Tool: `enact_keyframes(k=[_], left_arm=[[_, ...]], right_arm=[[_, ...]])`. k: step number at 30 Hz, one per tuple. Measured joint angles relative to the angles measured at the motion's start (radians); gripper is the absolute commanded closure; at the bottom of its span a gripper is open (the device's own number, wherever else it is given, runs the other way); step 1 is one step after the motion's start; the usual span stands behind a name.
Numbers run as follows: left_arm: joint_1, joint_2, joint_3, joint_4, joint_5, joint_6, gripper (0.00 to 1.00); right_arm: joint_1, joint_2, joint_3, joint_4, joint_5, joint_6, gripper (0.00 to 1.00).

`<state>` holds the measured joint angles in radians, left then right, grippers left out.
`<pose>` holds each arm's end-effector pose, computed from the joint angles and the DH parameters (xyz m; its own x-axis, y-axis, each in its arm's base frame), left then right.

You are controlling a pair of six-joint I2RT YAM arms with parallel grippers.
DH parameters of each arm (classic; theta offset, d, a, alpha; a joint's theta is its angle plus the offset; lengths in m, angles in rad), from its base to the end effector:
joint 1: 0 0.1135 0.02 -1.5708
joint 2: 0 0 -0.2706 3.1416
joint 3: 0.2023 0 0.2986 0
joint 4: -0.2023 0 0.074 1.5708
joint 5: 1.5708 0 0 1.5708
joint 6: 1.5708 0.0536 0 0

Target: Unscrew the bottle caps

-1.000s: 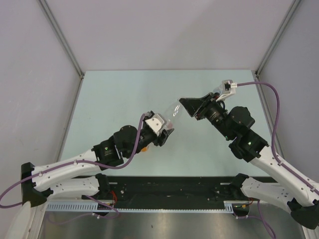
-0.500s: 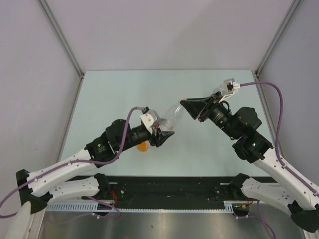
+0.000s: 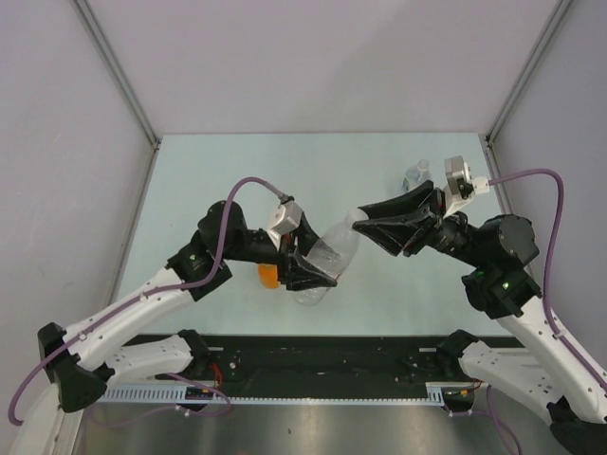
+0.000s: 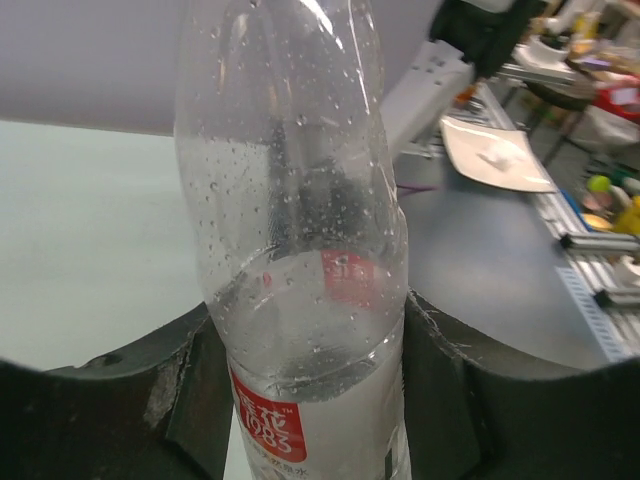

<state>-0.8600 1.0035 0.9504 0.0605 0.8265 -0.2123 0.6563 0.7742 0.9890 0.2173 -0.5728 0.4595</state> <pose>0.1529 -0.2381 0.3869 -0.2046 0.0188 -0.9787 0.9720 -0.1140 -0.2054 0.1468 0.1497 0.4735 -0.1030 0.3911 -0.9146 -0.9562 0.2142 0.1993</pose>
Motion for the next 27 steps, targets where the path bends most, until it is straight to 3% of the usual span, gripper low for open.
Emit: enact_keyframes(k=[6, 12, 27], left_arm=[[0.031, 0.082, 0.0, 0.129, 0.282, -0.103, 1.0], [0.032, 0.119, 0.0, 0.185, 0.447, -0.147, 1.0], [0.019, 0.202, -0.006, 0.406, 0.644, -0.32, 1.0]], right_arm=[[-0.021, 0.002, 0.0, 0.063, -0.198, -0.013, 1.0], [-0.024, 0.009, 0.0, 0.119, -0.371, -0.016, 1.0], [-0.004, 0.006, 0.0, 0.164, -0.555, -0.062, 1.0]])
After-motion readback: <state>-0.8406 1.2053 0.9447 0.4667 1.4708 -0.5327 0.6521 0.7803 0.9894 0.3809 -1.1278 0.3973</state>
